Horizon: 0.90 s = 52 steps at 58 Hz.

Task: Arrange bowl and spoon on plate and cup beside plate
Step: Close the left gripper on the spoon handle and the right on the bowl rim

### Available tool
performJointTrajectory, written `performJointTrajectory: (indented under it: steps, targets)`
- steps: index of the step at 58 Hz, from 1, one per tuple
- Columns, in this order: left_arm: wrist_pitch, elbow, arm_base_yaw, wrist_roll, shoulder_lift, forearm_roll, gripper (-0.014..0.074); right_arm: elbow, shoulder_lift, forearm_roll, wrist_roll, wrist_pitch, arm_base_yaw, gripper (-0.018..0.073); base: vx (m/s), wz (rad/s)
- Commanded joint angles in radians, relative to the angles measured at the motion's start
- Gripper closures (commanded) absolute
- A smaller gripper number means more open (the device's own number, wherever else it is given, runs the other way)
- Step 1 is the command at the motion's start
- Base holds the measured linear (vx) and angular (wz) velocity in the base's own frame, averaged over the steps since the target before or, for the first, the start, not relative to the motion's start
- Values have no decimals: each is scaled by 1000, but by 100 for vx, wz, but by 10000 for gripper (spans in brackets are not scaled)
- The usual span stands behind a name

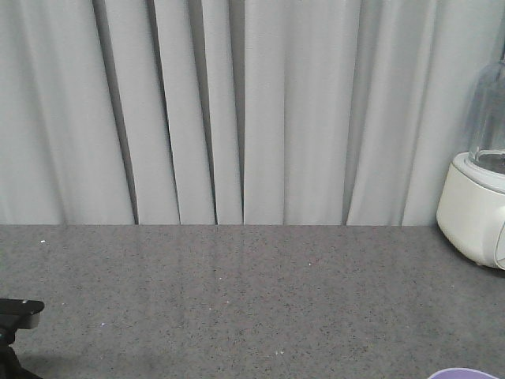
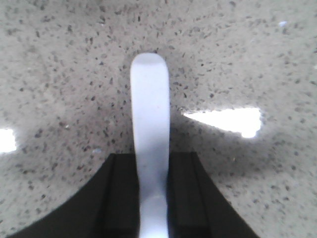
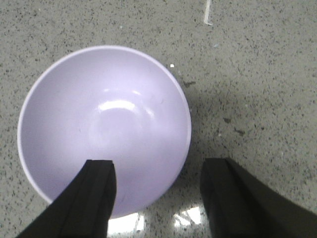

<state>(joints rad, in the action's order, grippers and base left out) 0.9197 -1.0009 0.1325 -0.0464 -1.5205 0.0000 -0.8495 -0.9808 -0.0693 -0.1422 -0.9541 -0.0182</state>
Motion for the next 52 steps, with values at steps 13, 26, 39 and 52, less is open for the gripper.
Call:
performJointTrajectory:
  steps: [13, 26, 39, 52]
  targets:
    - [-14, -23, 6, -1, 234, 0, 600, -218, -201, -44, 11, -9, -18, 101, 0, 0]
    - [-13, -23, 5, -1, 331, 8, 600, -290, -356, -80, 26, -88, -24, 101, 0, 0]
    - [-3, -23, 5, -1, 378, 14, 600, -290, -457, -95, 25, -63, -24, 101, 0, 0]
    - [2, -23, 5, -1, 388, 14, 599, -290, -538, -66, 37, -12, -24, 101, 0, 0]
